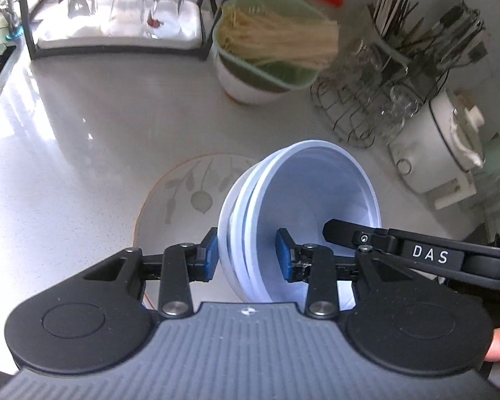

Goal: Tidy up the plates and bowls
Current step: 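Lift the nested bowl stack and carry it over the leaf-pattern plates, then lower the bowl stack onto the plate stack and open both grippers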

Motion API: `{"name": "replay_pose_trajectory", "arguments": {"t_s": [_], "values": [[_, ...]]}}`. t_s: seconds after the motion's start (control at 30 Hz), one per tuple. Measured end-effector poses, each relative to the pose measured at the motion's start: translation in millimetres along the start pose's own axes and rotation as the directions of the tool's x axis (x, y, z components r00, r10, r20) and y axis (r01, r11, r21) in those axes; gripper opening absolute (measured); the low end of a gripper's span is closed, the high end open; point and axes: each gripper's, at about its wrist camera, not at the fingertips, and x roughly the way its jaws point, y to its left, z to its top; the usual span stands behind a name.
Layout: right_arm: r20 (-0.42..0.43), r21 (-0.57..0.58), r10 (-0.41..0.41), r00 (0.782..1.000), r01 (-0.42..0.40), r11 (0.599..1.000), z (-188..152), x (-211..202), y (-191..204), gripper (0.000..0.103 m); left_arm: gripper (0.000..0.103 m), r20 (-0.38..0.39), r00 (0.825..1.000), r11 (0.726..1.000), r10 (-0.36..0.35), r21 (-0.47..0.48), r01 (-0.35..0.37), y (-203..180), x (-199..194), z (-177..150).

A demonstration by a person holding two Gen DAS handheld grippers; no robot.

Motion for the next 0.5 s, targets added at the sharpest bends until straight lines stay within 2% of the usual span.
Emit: {"name": "replay_pose_trajectory", "arguments": {"t_s": [0.23, 0.5], "values": [[-0.047, 0.018, -0.027, 0.999, 0.028, 0.999, -6.9, 21.0, -0.6, 0.019, 0.041, -0.037, 0.999, 1.0, 0.005, -0.016, -0.006, 11.8, 18.1, -2.8], [-0.046, -0.002, -0.034, 0.998, 0.034, 0.999, -6.0, 26.8, -0.1, 0.018, 0.041, -0.052, 0.999, 0.999, -0.005, -0.044, 0.002, 18.3, 25.5, -3.0]]}}
